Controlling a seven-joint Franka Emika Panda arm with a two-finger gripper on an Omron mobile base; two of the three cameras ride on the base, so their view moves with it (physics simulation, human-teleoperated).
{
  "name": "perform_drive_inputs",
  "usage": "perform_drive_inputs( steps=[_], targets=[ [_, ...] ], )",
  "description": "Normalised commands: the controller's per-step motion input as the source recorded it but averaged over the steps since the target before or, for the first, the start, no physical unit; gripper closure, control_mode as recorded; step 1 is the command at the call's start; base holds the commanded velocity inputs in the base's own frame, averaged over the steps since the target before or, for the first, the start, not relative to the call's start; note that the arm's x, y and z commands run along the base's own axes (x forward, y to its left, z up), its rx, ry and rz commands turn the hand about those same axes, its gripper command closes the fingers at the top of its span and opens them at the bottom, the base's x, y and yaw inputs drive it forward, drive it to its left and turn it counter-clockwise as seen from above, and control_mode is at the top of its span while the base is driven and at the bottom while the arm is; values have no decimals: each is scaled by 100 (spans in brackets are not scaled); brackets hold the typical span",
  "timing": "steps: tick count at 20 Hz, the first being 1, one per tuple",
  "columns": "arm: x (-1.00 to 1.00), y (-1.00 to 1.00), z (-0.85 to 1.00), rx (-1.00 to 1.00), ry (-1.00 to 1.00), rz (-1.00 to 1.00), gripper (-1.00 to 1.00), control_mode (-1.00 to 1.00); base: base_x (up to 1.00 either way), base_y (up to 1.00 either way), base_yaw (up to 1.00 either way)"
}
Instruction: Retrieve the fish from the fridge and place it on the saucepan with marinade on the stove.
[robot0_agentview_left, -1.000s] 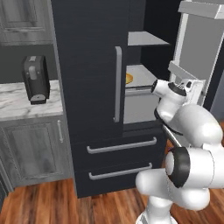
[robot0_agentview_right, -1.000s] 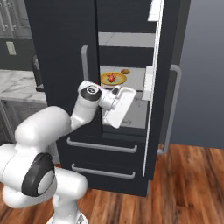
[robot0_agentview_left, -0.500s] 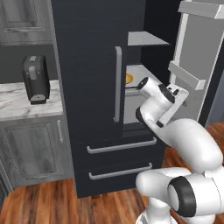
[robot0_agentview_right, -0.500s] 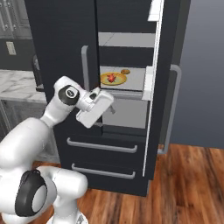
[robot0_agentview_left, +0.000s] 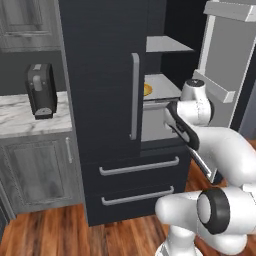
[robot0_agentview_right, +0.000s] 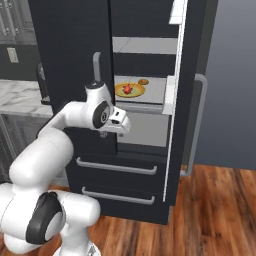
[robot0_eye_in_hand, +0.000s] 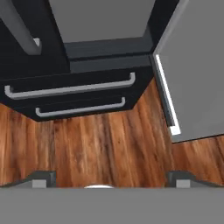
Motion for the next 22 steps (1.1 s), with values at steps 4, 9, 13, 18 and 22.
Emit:
perform_drive_inputs(
  steps=[4,9,13,18,22],
  targets=[
    [54,94,-29,17,-55,-20,-100,-100,0,0,0],
    [11,92,2,-9,-68,-9,-100,-100,0,0,0],
    [19,12,37,-17,-43,10,-100,-100,0,0,0],
    [34,0,76,-11,-2,8,-100,-100,0,0,0],
    [36,30,69,-1,8,3,-100,-100,0,0,0]
  ],
)
